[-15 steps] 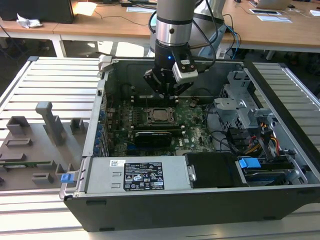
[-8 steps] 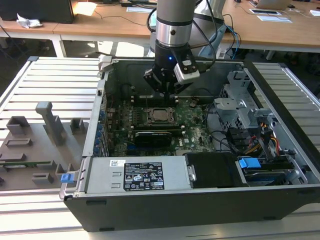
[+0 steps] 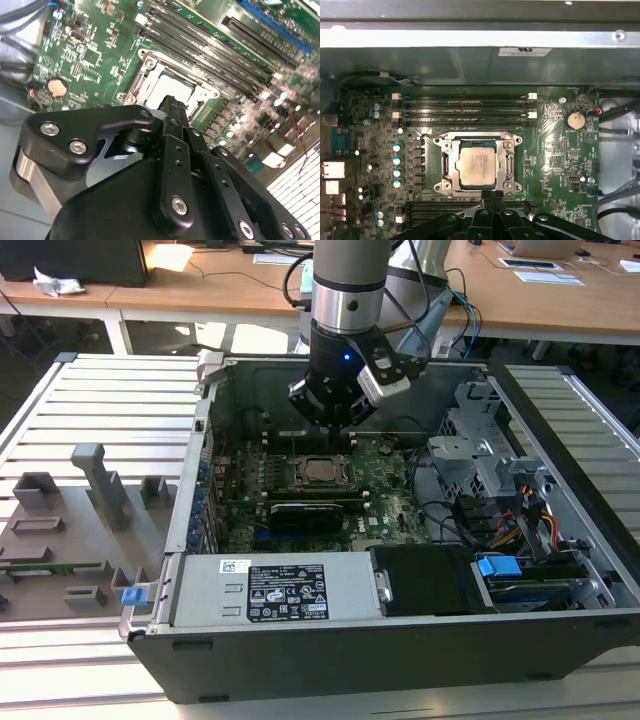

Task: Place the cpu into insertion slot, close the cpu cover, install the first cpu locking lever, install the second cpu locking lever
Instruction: 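Install the first cpu locking lever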

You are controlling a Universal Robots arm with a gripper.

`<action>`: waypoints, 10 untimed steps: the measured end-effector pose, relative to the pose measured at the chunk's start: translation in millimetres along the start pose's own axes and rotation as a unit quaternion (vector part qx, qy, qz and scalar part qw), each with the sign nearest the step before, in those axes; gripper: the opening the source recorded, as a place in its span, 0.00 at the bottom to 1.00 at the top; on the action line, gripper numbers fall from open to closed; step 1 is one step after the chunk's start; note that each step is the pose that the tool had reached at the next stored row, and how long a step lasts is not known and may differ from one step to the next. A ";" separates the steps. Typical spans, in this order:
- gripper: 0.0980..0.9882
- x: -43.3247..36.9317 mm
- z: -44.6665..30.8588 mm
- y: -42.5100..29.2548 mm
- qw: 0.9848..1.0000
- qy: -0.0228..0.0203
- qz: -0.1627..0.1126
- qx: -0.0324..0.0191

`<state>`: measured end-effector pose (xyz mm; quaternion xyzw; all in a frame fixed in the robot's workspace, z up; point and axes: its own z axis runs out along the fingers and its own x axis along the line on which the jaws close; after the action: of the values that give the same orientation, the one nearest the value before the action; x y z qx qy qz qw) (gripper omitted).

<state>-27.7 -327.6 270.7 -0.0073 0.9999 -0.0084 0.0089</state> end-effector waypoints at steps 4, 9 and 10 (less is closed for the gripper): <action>0.01 0.2 0.0 0.0 1.000 0.000 -0.003 0.000; 0.01 9.7 -0.2 0.2 1.000 0.000 -0.003 0.000; 0.01 13.6 -0.2 0.2 1.000 0.000 -0.003 0.000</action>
<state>-41.2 -327.5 270.7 -0.0100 0.9999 -0.0084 0.0090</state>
